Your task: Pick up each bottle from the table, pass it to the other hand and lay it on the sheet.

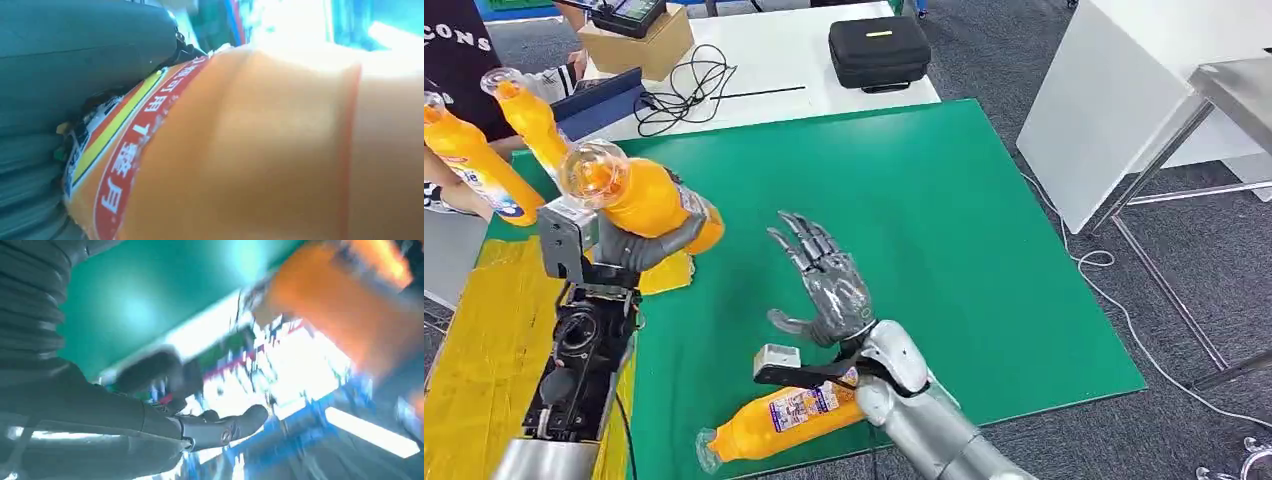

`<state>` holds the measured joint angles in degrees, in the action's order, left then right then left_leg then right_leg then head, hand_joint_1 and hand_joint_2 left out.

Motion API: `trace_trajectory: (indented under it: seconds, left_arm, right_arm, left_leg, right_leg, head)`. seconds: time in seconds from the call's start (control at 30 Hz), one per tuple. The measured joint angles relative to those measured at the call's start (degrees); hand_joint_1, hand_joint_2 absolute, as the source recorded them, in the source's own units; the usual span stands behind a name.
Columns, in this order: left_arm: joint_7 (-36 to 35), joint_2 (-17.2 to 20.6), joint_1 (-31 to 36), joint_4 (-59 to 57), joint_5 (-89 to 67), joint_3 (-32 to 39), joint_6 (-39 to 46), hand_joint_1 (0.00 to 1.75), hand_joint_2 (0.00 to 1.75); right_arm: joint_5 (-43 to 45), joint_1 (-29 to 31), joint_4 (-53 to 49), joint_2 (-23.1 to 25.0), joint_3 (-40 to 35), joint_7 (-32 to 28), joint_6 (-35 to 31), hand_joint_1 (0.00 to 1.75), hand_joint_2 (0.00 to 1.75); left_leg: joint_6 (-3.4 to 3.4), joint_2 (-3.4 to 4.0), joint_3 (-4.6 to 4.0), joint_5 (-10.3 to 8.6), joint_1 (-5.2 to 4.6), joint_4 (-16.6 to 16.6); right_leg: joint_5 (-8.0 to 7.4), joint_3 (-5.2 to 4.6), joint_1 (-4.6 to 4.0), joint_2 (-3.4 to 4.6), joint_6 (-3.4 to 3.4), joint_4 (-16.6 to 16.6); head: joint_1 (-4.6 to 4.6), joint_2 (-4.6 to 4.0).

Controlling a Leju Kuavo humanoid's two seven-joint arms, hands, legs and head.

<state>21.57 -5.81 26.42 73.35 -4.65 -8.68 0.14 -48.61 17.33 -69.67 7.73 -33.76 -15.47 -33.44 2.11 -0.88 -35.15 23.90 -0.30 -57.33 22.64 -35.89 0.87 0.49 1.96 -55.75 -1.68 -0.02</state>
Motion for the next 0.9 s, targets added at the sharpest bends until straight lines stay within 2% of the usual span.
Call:
trace_trajectory:
  seconds: [0.13, 0.23, 0.3, 0.4, 0.47, 0.6, 0.77, 0.9]
  left_arm:
    - [-0.8, 2.1, 0.0, 1.3, -26.6, 0.6, 15.5, 1.75, 1.75]
    - [-3.1, 3.2, 0.2, 1.6, -35.4, 0.6, 19.3, 1.75, 1.75]
    - [-8.2, 4.3, 0.8, 1.4, -49.3, 0.0, 20.9, 1.75, 1.75]
    - [-17.5, 6.5, 3.4, -1.5, -71.5, -2.2, 15.9, 1.75, 1.75]
    - [-19.9, 7.1, 5.7, -5.8, -79.4, -3.8, 12.8, 1.75, 1.75]
    - [-20.6, 7.7, 8.4, -11.9, -82.1, -5.7, 11.8, 1.75, 1.75]
    - [-20.4, 8.6, 13.4, -22.0, -83.6, -7.4, 3.3, 1.75, 1.75]
    - [-19.4, 9.5, 16.1, -29.4, -83.5, -8.2, 1.4, 1.75, 1.75]
  right_arm:
    - [-0.8, -4.3, -10.0, -3.5, 5.1, 0.4, -0.5, 0.00, 1.75]
    - [-0.8, -6.3, -14.5, -5.0, 7.3, 0.5, -0.7, 0.00, 1.75]
    - [-0.9, -7.9, -17.3, -5.8, 8.4, 0.6, -0.8, 0.00, 1.75]
    - [-1.1, -9.7, -20.1, -6.5, 9.9, 1.0, -0.1, 0.00, 1.75]
    - [-1.3, -10.4, -21.0, -6.7, 10.6, 1.0, 0.5, 0.00, 1.75]
    - [-1.4, -11.1, -22.2, -6.9, 11.5, 1.0, 0.7, 0.00, 1.75]
    - [-0.9, -11.4, -22.5, -7.0, 12.2, 0.8, 1.7, 0.00, 1.75]
    - [-0.7, -11.4, -22.5, -7.1, 12.4, 0.8, 1.7, 0.00, 1.75]
  left_leg:
    - [0.00, 0.00, 0.00, 0.01, -0.01, 0.0]
    - [0.00, 0.01, 0.00, 0.01, -0.01, 0.0]
    - [0.00, 0.00, 0.01, 0.01, -0.01, 0.0]
    - [0.00, 0.01, 0.02, 0.01, -0.01, 0.0]
    - [-0.01, 0.00, 0.01, -0.01, -0.01, 0.0]
    - [-0.03, 0.05, 0.02, -0.07, 0.00, 0.0]
    - [-0.03, 0.04, -0.01, -0.06, 0.00, 0.0]
    - [-0.03, 0.09, 0.00, -0.06, 0.00, 0.0]
  right_leg:
    - [0.00, 0.00, 0.01, 0.00, 0.00, 0.0]
    - [0.00, 0.00, 0.02, 0.01, 0.00, 0.0]
    - [0.00, -0.02, 0.02, 0.00, 0.00, 0.0]
    - [-0.01, -0.02, 0.01, 0.01, 0.00, 0.0]
    - [-0.03, -0.01, -0.01, 0.00, 0.00, 0.0]
    - [-0.05, -0.02, -0.01, 0.04, 0.00, 0.0]
    - [-0.04, -0.02, 0.00, 0.03, 0.00, 0.0]
    - [-0.04, -0.04, -0.01, 0.05, 0.00, 0.0]
  head:
    - [0.02, 0.00]
    - [0.00, 0.00]
    - [0.02, 0.00]
    - [0.04, 0.00]
    - [0.02, 0.00]
    - [0.00, 0.00]
    - [0.00, 0.00]
    - [0.02, 0.00]
